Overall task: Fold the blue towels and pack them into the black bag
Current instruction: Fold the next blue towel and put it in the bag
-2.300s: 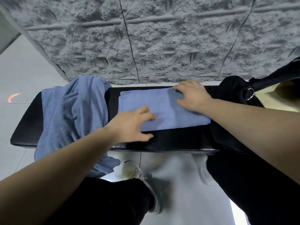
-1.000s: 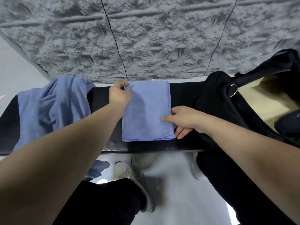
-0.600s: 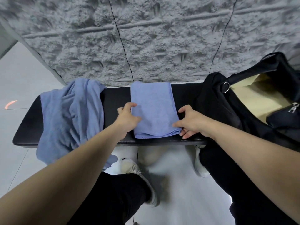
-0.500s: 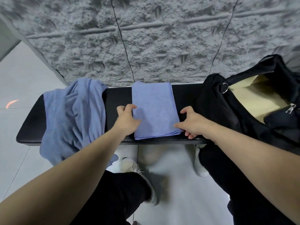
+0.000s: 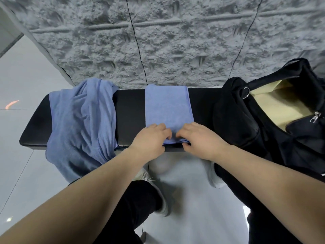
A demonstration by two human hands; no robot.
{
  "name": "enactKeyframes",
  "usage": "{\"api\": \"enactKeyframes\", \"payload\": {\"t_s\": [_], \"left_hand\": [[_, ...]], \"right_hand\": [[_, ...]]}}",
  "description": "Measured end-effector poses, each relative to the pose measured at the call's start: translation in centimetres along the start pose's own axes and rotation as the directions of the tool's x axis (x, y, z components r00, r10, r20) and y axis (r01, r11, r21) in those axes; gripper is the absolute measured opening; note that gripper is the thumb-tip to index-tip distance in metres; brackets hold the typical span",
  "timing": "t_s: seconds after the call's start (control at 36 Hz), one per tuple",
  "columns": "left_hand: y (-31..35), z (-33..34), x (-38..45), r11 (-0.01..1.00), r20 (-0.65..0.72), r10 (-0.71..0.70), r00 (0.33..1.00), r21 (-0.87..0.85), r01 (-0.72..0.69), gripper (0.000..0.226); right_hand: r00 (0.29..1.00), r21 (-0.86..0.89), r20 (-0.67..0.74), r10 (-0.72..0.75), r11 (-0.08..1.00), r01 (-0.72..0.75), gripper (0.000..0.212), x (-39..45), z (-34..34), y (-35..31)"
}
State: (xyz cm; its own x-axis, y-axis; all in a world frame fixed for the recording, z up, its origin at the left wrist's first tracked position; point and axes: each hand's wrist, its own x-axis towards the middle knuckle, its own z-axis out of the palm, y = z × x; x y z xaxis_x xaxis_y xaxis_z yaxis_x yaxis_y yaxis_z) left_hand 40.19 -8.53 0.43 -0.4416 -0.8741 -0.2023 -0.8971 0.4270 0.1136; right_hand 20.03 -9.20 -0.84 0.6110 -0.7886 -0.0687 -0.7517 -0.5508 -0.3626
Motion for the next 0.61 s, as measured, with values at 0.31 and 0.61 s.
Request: {"api": "enactKeyframes", "payload": {"t_s": [0.31, 0.61], "left_hand": [[-0.6, 0.6, 0.5, 0.986, -0.037, -0.059, 0.998, -0.156, 0.053, 0.019], [1.4, 1.0, 1.7, 1.0, -0.147, -0.029, 0.989, 0.004, 0.03, 0.026]], "right_hand": [[0.999, -0.038, 0.0, 0.048, 0.998, -0.048, 0.032, 0.8, 0.3, 0.4], [0.978, 0.106, 0.001, 0.208, 0.973, -0.207, 0.013, 1.6, -0.4, 0.9]]}}
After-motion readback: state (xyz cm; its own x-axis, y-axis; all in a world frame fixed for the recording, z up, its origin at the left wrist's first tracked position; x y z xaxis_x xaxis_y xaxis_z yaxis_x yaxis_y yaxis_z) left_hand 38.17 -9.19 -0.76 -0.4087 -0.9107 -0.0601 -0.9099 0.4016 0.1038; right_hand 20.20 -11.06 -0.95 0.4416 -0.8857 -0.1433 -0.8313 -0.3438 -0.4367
